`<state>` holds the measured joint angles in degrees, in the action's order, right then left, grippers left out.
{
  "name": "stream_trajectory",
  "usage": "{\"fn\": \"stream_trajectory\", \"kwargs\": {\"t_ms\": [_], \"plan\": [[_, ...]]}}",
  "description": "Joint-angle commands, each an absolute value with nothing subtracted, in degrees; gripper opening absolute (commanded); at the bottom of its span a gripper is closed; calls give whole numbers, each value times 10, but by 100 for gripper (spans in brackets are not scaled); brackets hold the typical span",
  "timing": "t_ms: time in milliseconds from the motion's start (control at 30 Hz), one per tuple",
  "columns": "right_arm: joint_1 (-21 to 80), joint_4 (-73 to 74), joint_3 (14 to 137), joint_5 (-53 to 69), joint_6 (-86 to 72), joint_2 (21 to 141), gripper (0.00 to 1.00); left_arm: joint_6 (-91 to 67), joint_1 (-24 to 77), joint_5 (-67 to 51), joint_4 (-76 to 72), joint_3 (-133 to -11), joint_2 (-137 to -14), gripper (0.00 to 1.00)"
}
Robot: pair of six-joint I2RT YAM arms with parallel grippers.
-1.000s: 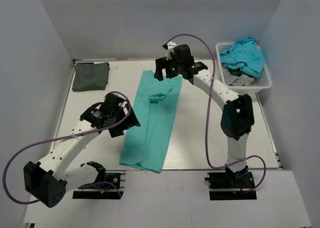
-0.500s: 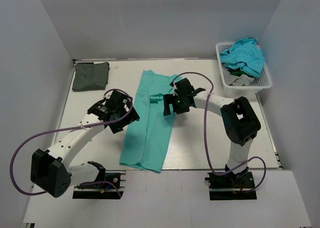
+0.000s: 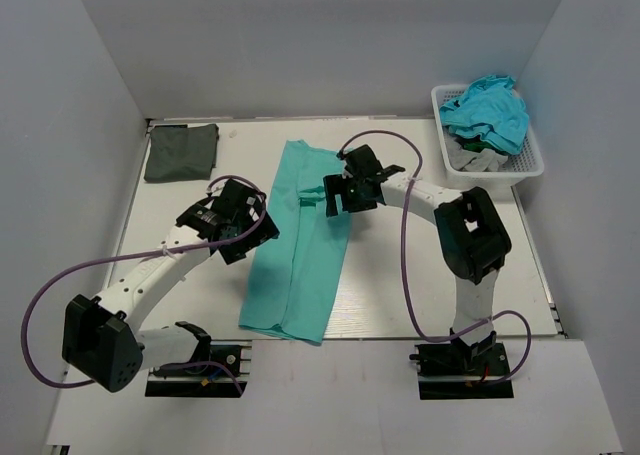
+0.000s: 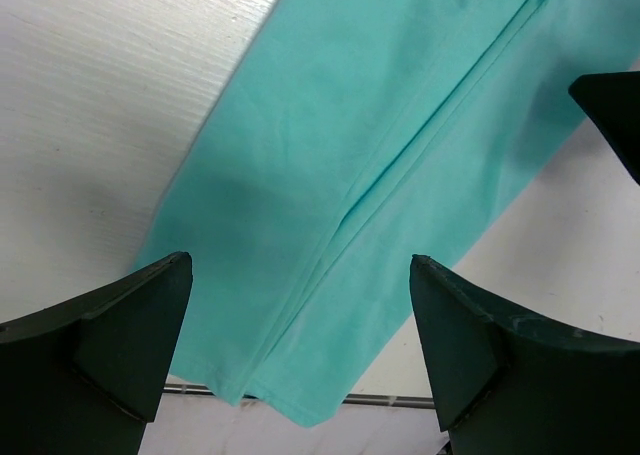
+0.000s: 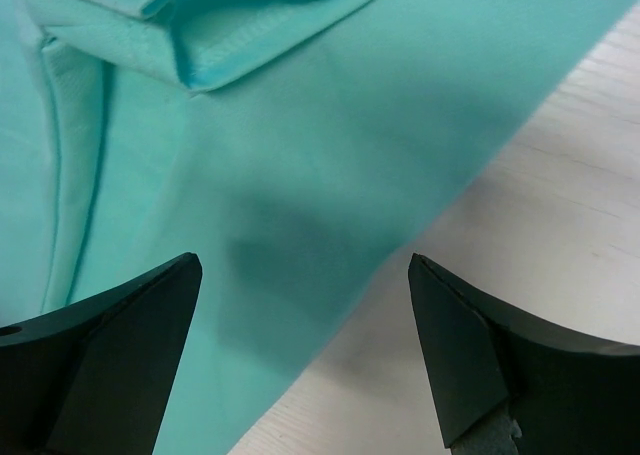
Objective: Fold and stack the t-shirts
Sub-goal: Rotate the tshirt 90 degrees
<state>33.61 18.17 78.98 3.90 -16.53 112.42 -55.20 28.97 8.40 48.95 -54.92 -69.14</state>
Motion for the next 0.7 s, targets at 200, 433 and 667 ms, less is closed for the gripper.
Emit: {"fn": "stream_trajectory", "kwargs": {"t_ms": [200,433,667], "plan": [[338,187,830,69,-167,1122,90,-541,287,116,502,-576,-698,100],[335,186,862,78,-171,1174,90,-541,287,116,507,-583,-705,100],[330,224,916,45,-189,1246,90,-541,282,116,513,-594,-730,100]]}}
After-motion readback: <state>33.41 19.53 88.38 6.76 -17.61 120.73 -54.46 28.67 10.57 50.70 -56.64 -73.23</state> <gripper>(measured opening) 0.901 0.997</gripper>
